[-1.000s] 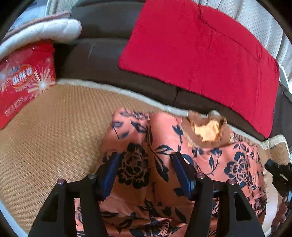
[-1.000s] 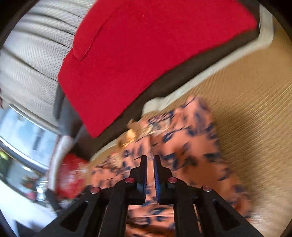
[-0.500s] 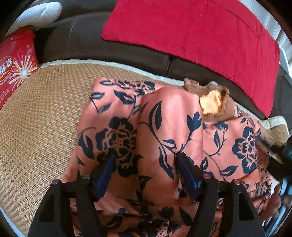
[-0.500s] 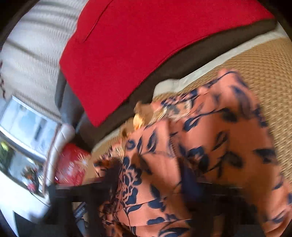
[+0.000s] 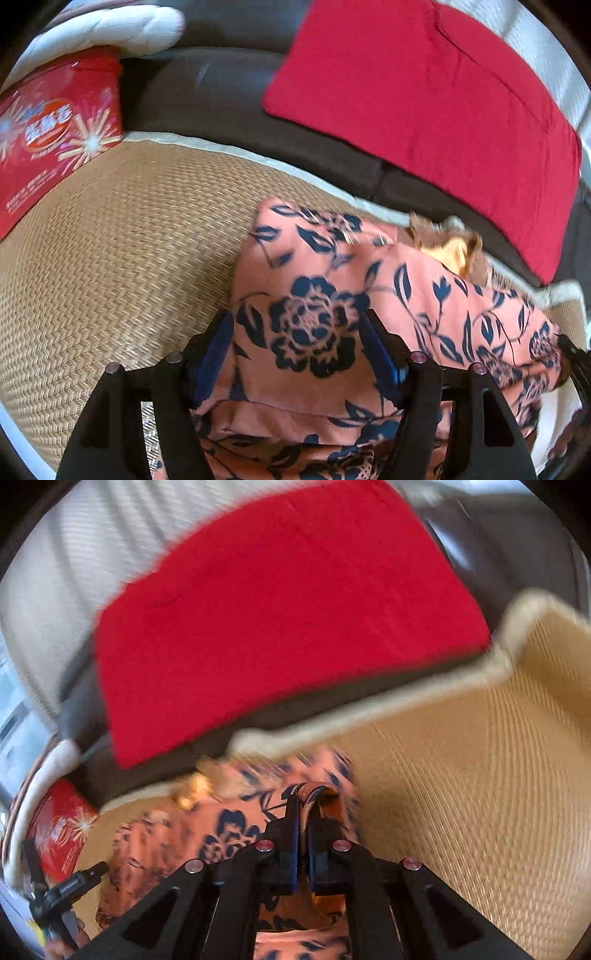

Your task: Fold small clothes

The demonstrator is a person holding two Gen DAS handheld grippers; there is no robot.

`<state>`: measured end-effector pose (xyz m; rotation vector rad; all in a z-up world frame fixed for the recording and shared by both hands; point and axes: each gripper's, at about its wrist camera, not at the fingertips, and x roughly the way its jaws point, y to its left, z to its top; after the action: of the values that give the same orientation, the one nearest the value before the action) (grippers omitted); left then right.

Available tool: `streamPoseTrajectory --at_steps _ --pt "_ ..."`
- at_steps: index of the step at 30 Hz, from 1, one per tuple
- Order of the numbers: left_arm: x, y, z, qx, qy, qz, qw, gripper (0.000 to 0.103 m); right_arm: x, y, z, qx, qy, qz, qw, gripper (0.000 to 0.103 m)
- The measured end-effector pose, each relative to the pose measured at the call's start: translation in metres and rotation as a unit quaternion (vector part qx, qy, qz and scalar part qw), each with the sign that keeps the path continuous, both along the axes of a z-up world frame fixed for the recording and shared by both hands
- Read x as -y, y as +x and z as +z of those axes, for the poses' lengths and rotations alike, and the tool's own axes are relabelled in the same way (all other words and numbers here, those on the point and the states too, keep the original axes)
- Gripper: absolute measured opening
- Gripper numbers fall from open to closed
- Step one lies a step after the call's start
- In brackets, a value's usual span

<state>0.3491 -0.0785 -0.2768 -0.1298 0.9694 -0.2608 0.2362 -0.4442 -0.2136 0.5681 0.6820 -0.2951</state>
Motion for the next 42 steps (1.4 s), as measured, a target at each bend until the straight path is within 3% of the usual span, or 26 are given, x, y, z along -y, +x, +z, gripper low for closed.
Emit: streamPoseTrajectory --at_steps 3,6,9,11,15,17,21,24,28,32,35,37,38,42 --pt "0.018 0.001 -0.012 -0.015 0.052 -0.023 0.9983 0.071 0.019 0.011 -0.035 -0.054 0.070 -0.017 0.996 0.005" --pt "0.035 0.002 -0.024 -0.015 0.090 -0.033 0.9953 0.071 0.029 0.007 -0.032 -0.044 0.087 -0.038 0.995 0.008" --pt "0.033 0.004 -0.020 -0.012 0.077 -0.025 0.9967 0.071 0.042 -0.001 -0.017 -0.014 0.086 -0.065 0.994 0.008" --pt "0.030 0.001 -0.011 0.005 0.056 -0.021 0.9982 0.071 0.048 -0.009 -0.007 0.036 0.103 -0.067 0.992 0.009" --pt "0.042 -0.011 0.005 0.050 0.058 -0.031 0.9966 0.071 0.017 0.014 0.001 0.047 0.103 0.020 0.993 0.009" --pt "0.053 -0.013 0.004 0.044 0.059 -0.046 0.9962 0.075 -0.006 0.028 -0.003 0.034 0.114 0.071 0.990 0.009" --pt "0.075 -0.015 -0.013 0.017 0.100 -0.070 0.9924 0.075 -0.058 0.047 -0.023 -0.029 0.109 0.156 0.981 0.009" --pt "0.082 -0.015 -0.024 0.008 0.123 -0.083 0.9890 0.076 -0.075 0.054 -0.050 -0.105 0.096 0.185 0.972 0.010" --pt "0.081 -0.013 -0.023 0.008 0.113 -0.083 0.9902 0.077 -0.055 0.056 -0.048 -0.074 0.149 0.160 0.973 0.009" --pt "0.072 -0.010 -0.013 0.026 0.084 -0.075 0.9932 0.077 -0.036 0.065 -0.029 -0.010 0.132 0.118 0.984 0.009" --pt "0.070 0.004 -0.011 0.038 0.097 -0.056 0.9930 0.078 -0.038 0.079 -0.037 -0.019 0.142 0.102 0.984 0.009" --pt "0.068 0.017 -0.021 0.013 0.097 -0.046 0.9941 0.081 -0.043 0.088 -0.051 -0.040 0.141 0.088 0.985 0.009" --pt "0.067 0.022 -0.026 -0.003 0.090 -0.043 0.9950 0.083 -0.046 0.088 -0.054 -0.034 0.144 0.085 0.985 0.009" --pt "0.069 0.022 -0.019 -0.004 0.080 -0.049 0.9956 0.083 -0.039 0.074 -0.044 -0.021 0.157 0.077 0.984 0.011"
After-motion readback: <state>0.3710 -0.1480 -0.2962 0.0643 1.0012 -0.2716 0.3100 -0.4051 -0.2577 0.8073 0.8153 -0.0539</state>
